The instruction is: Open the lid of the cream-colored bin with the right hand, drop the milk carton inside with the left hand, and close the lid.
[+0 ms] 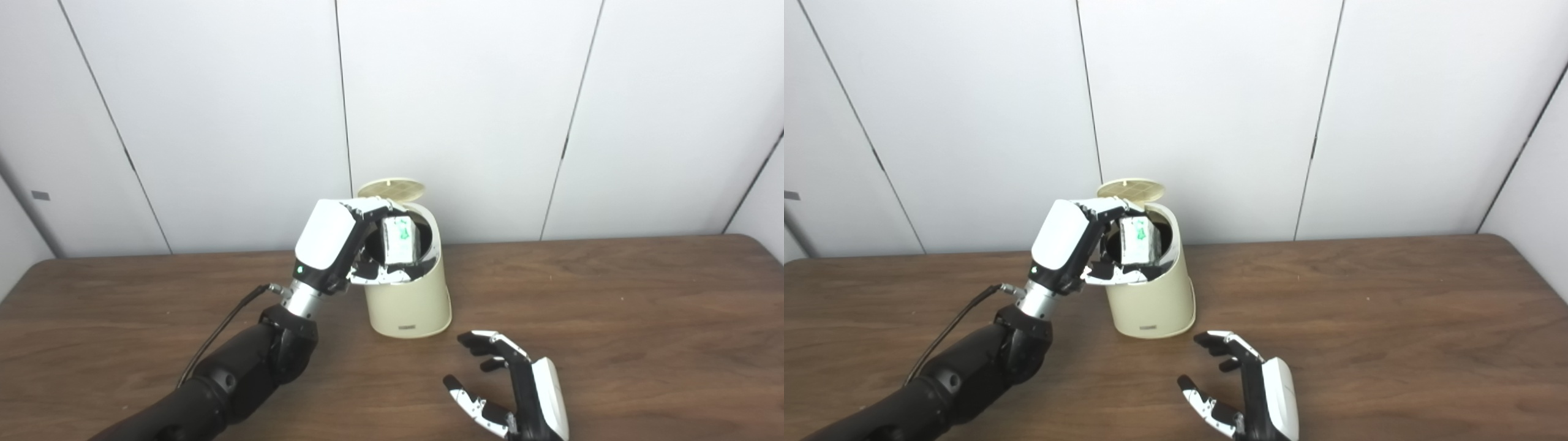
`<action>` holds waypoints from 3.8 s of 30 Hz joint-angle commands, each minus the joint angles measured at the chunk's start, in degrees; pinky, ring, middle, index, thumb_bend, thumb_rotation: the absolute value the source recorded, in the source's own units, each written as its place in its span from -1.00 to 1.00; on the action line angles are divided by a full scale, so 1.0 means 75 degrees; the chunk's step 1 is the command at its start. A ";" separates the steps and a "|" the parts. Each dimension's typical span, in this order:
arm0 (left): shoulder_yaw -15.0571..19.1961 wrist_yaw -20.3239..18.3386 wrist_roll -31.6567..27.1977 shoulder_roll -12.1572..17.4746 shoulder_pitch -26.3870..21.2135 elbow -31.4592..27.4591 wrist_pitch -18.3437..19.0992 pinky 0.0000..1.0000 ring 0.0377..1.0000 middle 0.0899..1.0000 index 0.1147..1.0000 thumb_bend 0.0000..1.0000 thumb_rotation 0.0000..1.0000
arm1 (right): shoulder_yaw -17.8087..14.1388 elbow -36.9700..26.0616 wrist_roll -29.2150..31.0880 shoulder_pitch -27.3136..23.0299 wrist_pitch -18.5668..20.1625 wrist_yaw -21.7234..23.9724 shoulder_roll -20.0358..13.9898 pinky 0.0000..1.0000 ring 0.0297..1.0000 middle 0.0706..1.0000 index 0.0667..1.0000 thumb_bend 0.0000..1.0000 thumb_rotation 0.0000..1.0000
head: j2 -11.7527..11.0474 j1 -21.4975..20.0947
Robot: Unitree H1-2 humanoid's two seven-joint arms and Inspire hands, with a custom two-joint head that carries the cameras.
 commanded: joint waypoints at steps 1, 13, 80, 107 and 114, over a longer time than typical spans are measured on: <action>-0.0060 -0.0317 0.0055 -0.0081 -0.0178 -0.0126 0.0006 -0.28 -0.07 0.07 0.13 1.00 -0.29 | 0.0035 0.0103 0.0048 -0.0166 -0.0368 -0.0185 0.0095 0.10 0.29 0.27 0.20 -0.34 -0.83 | 0.0009 -0.0002; -0.0045 -0.0390 0.0071 -0.0071 -0.0177 -0.0193 0.0006 -0.28 -0.06 0.08 0.13 1.00 -0.33 | 0.0060 0.0164 0.0093 -0.0205 -0.0353 -0.0250 0.0113 0.08 0.28 0.27 0.19 -0.34 -0.80 | -0.0003 0.0014; 0.3909 -0.2700 -0.2247 -0.0020 0.3755 -0.6571 0.0269 -0.19 -0.02 0.01 -0.15 -0.02 -0.84 | -0.0283 -0.1212 -0.0416 -0.1231 -0.0364 0.0118 -0.0497 0.14 0.39 0.43 0.38 -0.33 0.02 | -0.0171 0.0157; 0.6695 -0.6436 -0.5466 -0.1659 0.6403 -0.5843 0.2295 0.35 0.50 0.55 0.54 -0.11 0.60 | -0.0206 -0.2161 -0.2177 -0.5281 0.2199 0.4891 -0.1911 0.89 1.00 0.94 0.88 0.51 0.73 | -0.0319 0.0070; 0.6897 -0.6622 -0.5307 -0.1866 0.6442 -0.5963 0.2250 0.27 0.43 0.50 0.50 -0.12 0.55 | 0.0018 -0.1412 -0.2250 -0.5865 0.2247 0.5257 -0.2082 0.83 0.97 0.83 0.77 0.56 0.65 | -0.0349 0.0069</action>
